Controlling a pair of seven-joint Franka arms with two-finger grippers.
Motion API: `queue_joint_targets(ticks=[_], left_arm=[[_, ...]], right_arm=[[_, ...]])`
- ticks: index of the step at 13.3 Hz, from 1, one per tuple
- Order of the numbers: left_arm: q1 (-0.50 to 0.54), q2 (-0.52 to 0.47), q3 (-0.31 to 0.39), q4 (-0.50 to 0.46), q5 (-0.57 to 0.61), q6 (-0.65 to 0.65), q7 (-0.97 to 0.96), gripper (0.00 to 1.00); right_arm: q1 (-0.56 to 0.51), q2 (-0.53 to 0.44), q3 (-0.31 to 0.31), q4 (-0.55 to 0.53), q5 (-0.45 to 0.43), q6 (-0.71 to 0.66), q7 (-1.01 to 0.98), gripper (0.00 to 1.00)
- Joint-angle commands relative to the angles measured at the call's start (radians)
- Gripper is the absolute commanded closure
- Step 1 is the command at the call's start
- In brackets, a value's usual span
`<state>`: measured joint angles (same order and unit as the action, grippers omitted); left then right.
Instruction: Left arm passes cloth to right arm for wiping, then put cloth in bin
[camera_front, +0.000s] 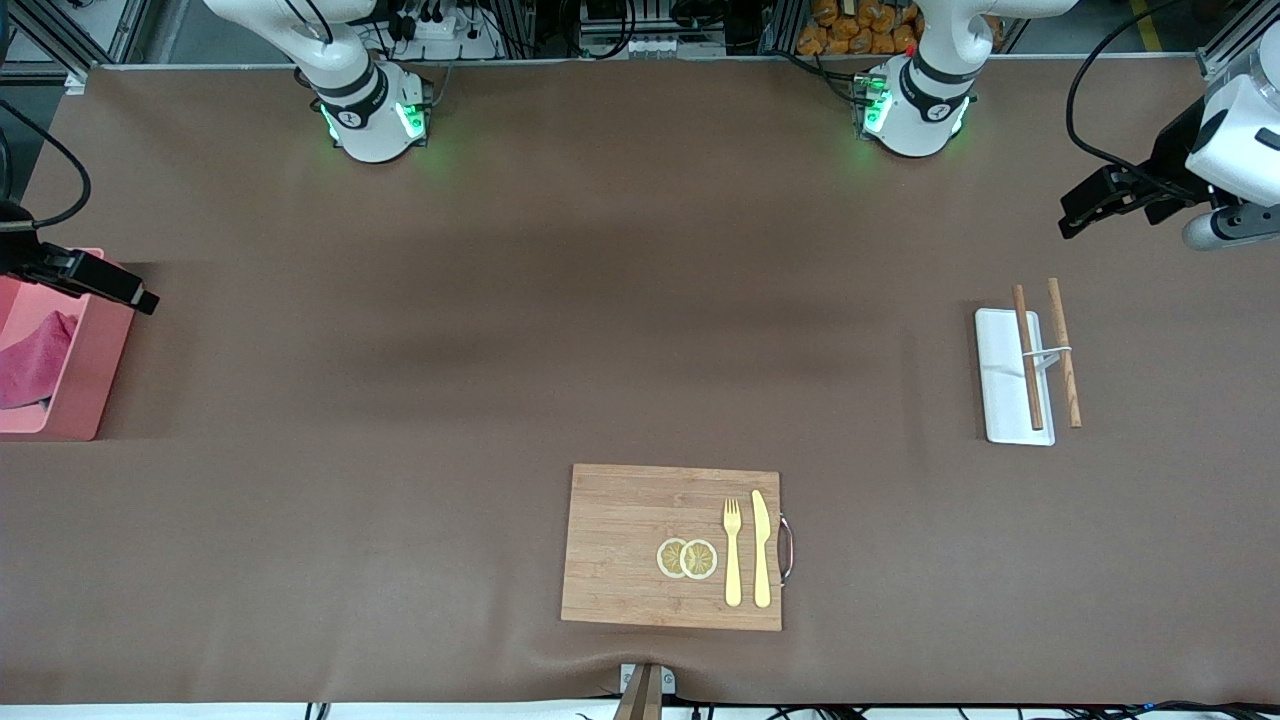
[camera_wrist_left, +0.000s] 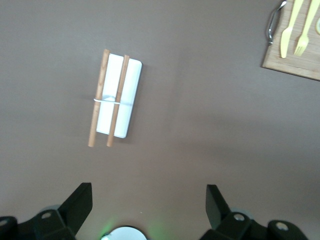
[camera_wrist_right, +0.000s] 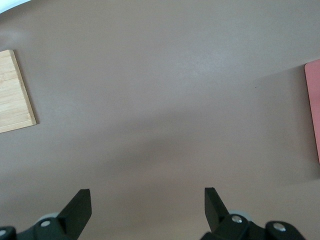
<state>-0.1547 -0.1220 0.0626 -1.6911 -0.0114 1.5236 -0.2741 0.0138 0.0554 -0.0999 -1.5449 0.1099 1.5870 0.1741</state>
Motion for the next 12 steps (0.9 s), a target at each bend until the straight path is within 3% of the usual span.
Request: queue_joint_targets(ticks=[1, 9, 12], left_arm=[[-0.005, -0.045, 0.006, -0.036, -0.021, -0.003, -0.025, 0.00], [-0.011, 0.005, -0.001, 0.045, 0.056, -0.002, -0.010, 0.00], [-0.014, 0.005, -0.001, 0.047, 0.056, -0.003, -0.007, 0.00]], right_arm=[[0.018, -0.029, -0.004, -0.034, -0.016, 0.021, 0.024, 0.00], [0.025, -0.031, -0.004, -0.029, -0.025, 0.021, 0.012, 0.00], [0.072, -0.032, 0.002, -0.029, -0.125, 0.031, 0.011, 0.00]])
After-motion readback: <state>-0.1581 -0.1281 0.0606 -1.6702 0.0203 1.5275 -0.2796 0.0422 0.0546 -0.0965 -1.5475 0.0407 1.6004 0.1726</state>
